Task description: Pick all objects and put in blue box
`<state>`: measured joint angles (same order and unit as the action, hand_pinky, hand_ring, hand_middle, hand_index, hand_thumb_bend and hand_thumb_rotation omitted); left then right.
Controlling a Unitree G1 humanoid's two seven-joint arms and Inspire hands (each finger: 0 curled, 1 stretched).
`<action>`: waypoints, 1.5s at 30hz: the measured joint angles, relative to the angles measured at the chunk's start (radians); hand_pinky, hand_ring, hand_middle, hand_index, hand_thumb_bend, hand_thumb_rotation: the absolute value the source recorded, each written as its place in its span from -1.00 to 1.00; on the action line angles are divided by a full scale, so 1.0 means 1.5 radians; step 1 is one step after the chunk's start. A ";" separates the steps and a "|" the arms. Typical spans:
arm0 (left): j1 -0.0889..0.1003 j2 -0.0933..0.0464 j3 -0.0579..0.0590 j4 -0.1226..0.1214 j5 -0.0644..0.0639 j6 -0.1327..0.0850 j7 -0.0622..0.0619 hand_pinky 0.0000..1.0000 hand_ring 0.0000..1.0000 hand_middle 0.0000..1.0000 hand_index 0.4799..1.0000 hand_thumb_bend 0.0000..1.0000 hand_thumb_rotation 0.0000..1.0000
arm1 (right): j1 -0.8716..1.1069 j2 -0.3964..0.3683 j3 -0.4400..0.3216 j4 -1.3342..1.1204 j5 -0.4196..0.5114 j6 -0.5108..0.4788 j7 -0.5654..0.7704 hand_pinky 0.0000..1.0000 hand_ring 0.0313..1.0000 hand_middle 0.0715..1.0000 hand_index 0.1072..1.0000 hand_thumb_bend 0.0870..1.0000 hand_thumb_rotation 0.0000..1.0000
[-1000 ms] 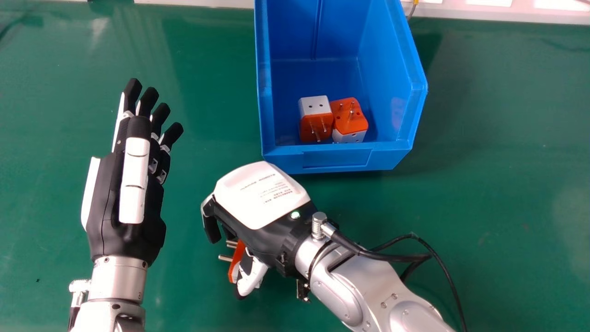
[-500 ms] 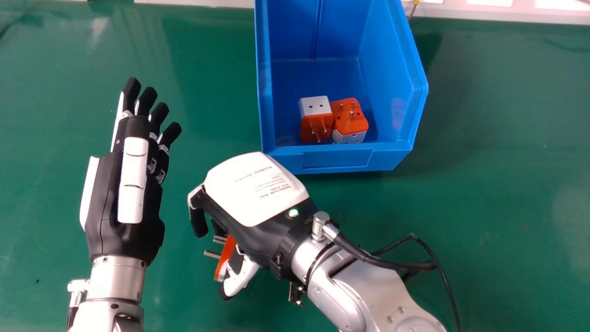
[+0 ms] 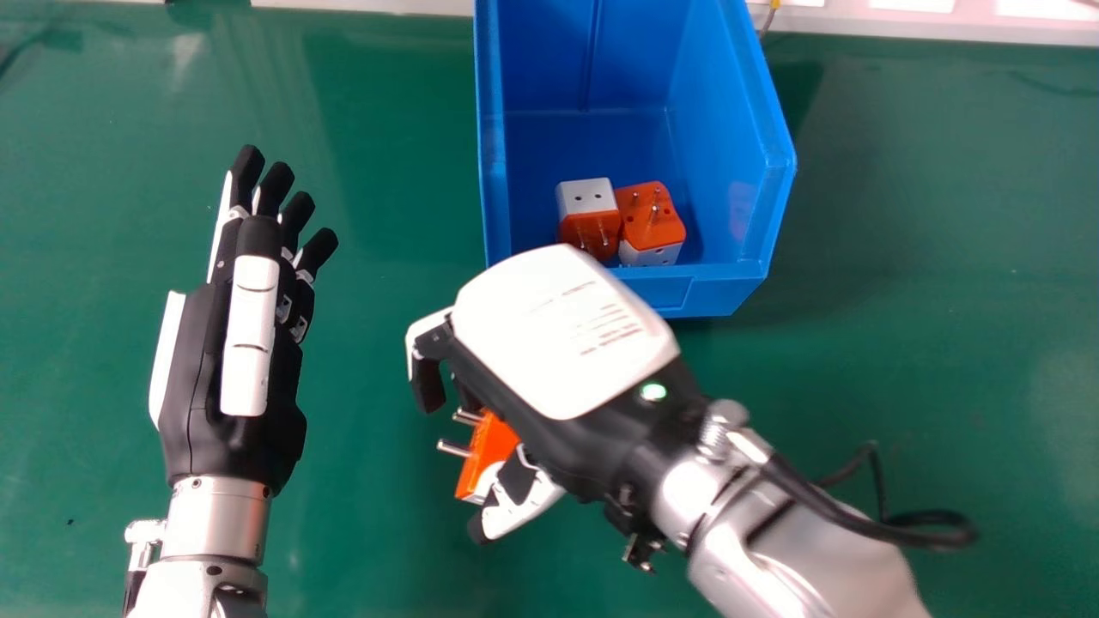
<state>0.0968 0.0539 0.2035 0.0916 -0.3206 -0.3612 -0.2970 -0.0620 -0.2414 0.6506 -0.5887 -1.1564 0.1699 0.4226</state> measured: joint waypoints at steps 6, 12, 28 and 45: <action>-0.002 0.004 0.000 0.002 0.005 0.000 -0.001 0.87 0.95 0.98 0.94 0.40 0.63 | 0.030 -0.008 -0.054 -0.072 0.009 -0.021 0.024 -0.56 -0.38 -0.16 -0.09 -0.05 -1.00; -0.003 0.006 0.003 0.014 0.005 -0.007 -0.002 0.87 0.95 0.98 0.93 0.41 0.63 | 0.034 -0.005 -0.105 -0.086 0.015 -0.036 0.030 -0.54 -0.34 -0.15 -0.09 -0.05 -1.00; -0.007 0.004 0.005 0.021 0.004 -0.015 -0.003 0.87 0.95 0.98 0.94 0.42 0.64 | 0.021 0.009 -0.242 -0.103 0.015 -0.025 0.037 -0.52 -0.31 -0.14 -0.09 -0.06 -1.00; -0.007 -0.004 0.000 0.025 0.005 -0.022 -0.005 0.87 0.95 0.98 0.93 0.41 0.62 | -0.093 0.023 -0.278 0.070 0.083 -0.068 -0.123 -0.44 -0.26 -0.08 -0.10 -0.08 -1.00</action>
<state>0.0858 0.0473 0.2031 0.1290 -0.3135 -0.3937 -0.3047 -0.2012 -0.2063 0.2331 -0.4833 -1.0324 0.0679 0.2374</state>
